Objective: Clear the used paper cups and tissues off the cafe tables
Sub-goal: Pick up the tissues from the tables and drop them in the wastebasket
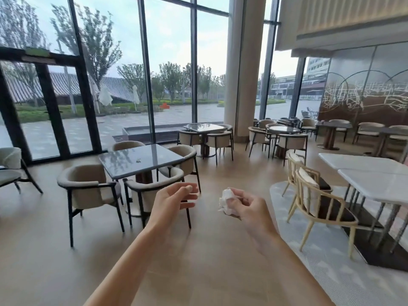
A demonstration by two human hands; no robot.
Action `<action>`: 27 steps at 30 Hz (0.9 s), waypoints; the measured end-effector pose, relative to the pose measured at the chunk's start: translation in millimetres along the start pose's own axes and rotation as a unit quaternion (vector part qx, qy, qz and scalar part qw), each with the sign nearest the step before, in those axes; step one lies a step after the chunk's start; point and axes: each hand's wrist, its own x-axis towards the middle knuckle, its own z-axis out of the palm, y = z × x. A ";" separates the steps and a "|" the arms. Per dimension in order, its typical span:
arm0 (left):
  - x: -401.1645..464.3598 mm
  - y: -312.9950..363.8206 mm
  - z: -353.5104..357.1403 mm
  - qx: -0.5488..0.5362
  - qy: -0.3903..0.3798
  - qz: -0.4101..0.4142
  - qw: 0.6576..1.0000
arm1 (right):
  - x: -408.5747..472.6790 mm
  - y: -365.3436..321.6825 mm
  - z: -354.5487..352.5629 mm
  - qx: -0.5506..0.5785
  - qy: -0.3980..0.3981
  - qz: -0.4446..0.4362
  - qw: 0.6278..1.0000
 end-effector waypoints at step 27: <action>669.7 -146.5 157.5 -0.039 -0.091 0.017 0.995 | 664.6 106.6 -15.8 -0.041 0.095 -0.065 0.993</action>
